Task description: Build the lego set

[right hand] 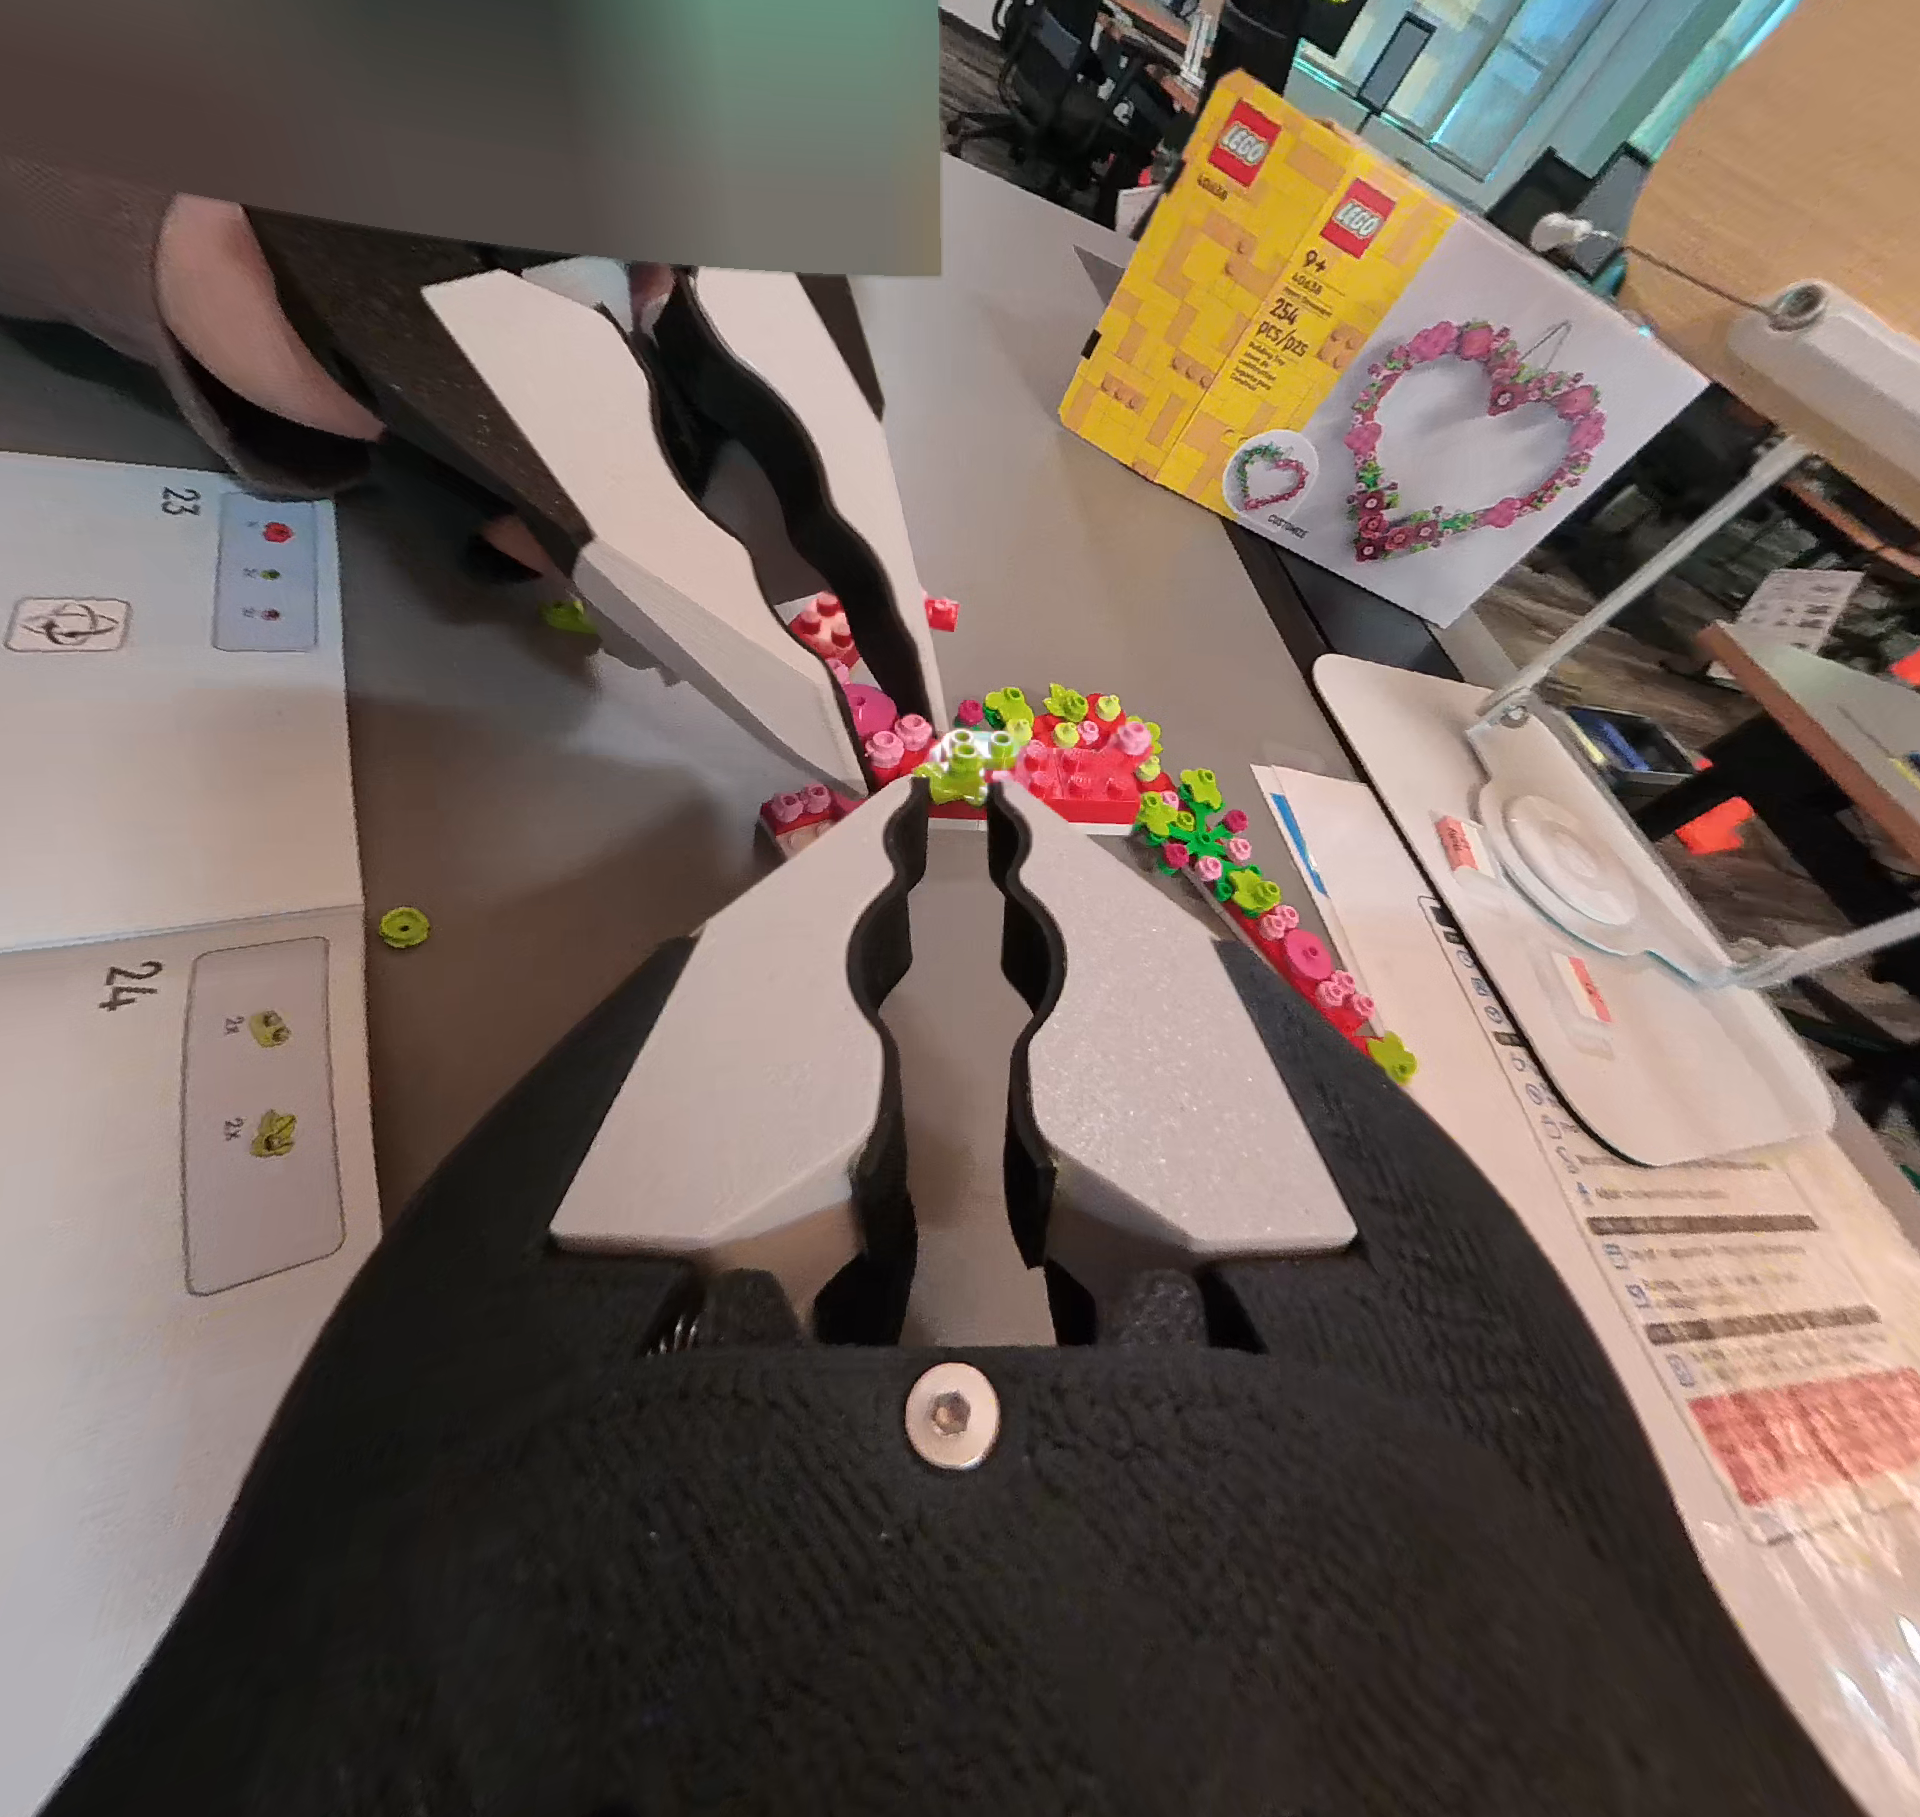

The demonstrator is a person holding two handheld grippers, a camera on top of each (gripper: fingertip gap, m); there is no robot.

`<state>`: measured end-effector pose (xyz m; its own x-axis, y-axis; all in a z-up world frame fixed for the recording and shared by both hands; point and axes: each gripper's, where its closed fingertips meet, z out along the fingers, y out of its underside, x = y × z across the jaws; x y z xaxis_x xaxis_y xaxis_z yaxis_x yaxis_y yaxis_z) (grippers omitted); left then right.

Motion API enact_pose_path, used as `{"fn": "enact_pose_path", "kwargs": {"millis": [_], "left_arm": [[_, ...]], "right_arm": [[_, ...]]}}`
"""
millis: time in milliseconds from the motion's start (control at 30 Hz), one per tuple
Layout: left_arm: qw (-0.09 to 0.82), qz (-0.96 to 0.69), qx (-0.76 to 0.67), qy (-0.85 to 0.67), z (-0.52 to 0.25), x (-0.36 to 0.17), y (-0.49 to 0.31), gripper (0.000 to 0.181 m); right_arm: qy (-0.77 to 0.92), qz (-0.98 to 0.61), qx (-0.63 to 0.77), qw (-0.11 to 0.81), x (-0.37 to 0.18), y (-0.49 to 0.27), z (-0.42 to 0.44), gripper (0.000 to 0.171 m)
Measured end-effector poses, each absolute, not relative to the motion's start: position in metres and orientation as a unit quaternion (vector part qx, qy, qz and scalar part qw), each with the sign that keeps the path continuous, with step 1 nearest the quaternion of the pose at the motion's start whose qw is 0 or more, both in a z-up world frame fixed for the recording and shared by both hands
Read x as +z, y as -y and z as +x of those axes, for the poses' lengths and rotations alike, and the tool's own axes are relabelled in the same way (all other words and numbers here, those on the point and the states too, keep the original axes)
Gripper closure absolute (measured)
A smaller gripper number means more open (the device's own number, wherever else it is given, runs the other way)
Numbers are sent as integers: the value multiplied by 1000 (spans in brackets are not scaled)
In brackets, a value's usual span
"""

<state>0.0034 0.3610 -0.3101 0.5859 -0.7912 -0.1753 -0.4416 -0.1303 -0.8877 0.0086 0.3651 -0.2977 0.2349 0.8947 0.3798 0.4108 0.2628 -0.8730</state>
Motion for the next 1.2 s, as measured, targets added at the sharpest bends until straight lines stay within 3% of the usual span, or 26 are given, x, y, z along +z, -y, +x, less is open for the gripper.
{"fn": "enact_pose_path", "kwargs": {"millis": [33,233,367,567,900,1067,1200], "left_arm": [[508,-733,-172,-419,3,-310,-362,167],[512,-740,-155,-408,2,-314,-366,166],[520,-722,-132,-437,5,-314,-362,166],[527,-693,-127,-474,13,-308,-357,166],[567,-641,-13,-517,24,-281,-342,166],[582,-605,84,-536,23,-272,-325,166],[593,-616,79,-513,24,-276,-312,166]], "right_arm": [[578,-564,214,550,-297,-366,8,162],[584,-562,205,549,-300,-367,6,158],[547,-517,194,629,-261,-380,23,145],[505,-452,47,734,-237,-435,71,143],[460,-497,29,735,-245,-468,95,141],[430,-506,-25,747,-237,-471,120,142],[406,-520,-88,746,-230,-462,151,144]]}}
